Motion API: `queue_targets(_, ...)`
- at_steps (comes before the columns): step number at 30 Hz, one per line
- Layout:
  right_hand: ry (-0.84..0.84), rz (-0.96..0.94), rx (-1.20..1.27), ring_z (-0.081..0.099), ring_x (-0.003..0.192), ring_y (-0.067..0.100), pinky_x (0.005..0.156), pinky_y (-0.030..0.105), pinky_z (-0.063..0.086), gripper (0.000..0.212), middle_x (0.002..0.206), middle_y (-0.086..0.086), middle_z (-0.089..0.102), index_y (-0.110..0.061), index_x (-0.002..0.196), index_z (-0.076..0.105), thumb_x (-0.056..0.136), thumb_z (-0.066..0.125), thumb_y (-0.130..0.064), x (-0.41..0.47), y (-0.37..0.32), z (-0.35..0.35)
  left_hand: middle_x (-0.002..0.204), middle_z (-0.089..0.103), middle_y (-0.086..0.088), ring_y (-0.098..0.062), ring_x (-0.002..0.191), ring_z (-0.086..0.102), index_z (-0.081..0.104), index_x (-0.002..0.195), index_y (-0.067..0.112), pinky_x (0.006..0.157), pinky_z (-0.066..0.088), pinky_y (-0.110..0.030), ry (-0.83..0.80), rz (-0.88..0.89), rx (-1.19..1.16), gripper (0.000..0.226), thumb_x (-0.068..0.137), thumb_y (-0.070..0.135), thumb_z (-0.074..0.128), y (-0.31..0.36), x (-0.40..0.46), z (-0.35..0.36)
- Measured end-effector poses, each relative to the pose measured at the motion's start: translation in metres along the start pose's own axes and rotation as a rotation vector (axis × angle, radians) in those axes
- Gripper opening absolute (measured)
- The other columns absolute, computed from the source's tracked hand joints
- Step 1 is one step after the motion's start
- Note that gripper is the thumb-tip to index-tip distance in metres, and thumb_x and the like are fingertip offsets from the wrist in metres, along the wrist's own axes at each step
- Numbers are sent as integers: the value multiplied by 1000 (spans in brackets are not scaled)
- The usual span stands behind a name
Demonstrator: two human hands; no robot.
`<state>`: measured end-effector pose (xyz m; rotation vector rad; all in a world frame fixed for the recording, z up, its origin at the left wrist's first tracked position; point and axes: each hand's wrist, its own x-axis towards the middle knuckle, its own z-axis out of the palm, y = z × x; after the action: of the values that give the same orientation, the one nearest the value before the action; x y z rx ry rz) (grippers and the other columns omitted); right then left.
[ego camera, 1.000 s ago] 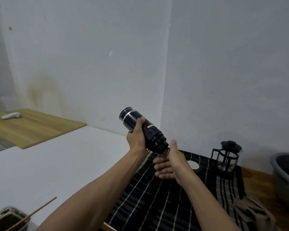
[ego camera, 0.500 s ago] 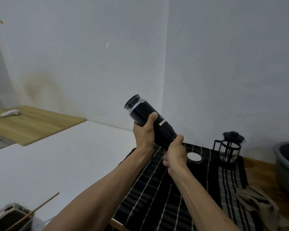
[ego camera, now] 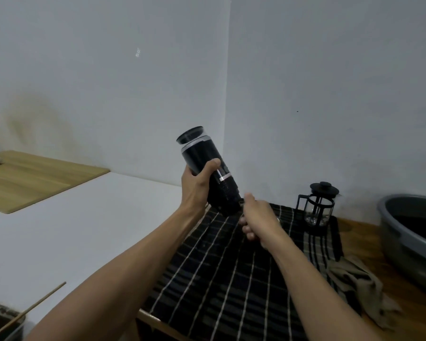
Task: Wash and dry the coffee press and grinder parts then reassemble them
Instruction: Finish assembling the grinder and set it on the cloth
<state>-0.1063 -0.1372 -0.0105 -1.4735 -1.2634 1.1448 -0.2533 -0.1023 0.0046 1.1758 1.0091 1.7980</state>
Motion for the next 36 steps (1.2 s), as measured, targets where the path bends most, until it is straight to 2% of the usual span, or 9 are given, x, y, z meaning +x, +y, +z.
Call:
queue_targets(3, 251, -307, -563, 61, 75, 26, 63, 33, 44, 44, 79, 5, 65, -15, 78, 64, 98, 47, -51, 12, -4, -36, 106, 74, -9, -24, 95, 74, 64, 115, 16, 87, 62, -44, 10, 14, 77, 49, 75, 38, 81, -2, -1, -6)
queue_targets(7, 98, -130, -949, 44, 135, 38, 106, 50, 44, 86, 149, 15, 36, -24, 148, 42, 81, 64, -74, 28, 12, -53, 109, 73, -5, -19, 96, 73, 62, 119, 16, 86, 62, -38, -5, 7, 130, 50, 78, 35, 82, -11, -9, -3)
queue_targets(11, -39, -138, -1030, 44, 136, 42, 109, 51, 45, 88, 154, 15, 33, -31, 152, 38, 80, 73, -66, 35, 40, -51, 109, 73, -2, -16, 96, 73, 62, 119, 17, 88, 60, -37, 12, -7, 144, 51, 77, 36, 83, -17, -11, 5)
queue_targets(14, 84, -172, -728, 61, 106, 25, 83, 37, 57, 52, 127, 7, 56, -25, 126, 57, 82, 75, -48, 35, 44, -60, 109, 73, -3, -18, 96, 73, 62, 117, 18, 90, 61, -42, 3, -23, 135, 52, 75, 39, 83, -19, -9, 12)
queue_targets(17, 19, -5, 31, 67, 96, 21, 71, 39, 65, 27, 112, 9, 66, -14, 101, 65, 91, 63, -38, 28, 32, -69, 111, 73, -6, -20, 98, 73, 62, 118, 17, 91, 61, -44, 8, -12, 89, 49, 78, 39, 81, -14, -5, 21)
queue_targets(23, -104, 227, 737, 67, 108, 37, 65, 44, 64, 37, 122, 23, 67, -6, 121, 61, 97, 47, -31, 21, 32, -60, 113, 72, -10, -25, 102, 72, 62, 120, 15, 91, 60, -46, 47, 29, -14, 62, 71, 47, 80, 10, 7, 43)
queue_targets(29, -192, 217, 911, 68, 106, 37, 76, 46, 65, 46, 122, 26, 69, -1, 132, 59, 100, 45, -31, 13, 21, -34, 111, 73, -8, -23, 100, 73, 62, 119, 15, 92, 60, -46, 33, 19, -25, 58, 73, 44, 82, 10, 3, 57)
queue_targets(33, -212, 263, 855, 70, 98, 36, 58, 37, 64, 50, 121, 24, 70, -2, 130, 63, 101, 48, -40, 10, 22, -31, 111, 73, -9, -24, 100, 73, 62, 119, 14, 91, 60, -46, 55, 13, -40, 65, 67, 48, 82, 10, 5, 57)
queue_targets(36, -275, 395, 729, 70, 63, 25, 42, 27, 57, 65, 96, 23, 72, 0, 121, 67, 100, 46, -58, 7, 23, -32, 101, 74, -11, -28, 92, 73, 64, 113, 9, 89, 61, -48, 15, 7, -90, 56, 71, 42, 81, 8, 7, 53)
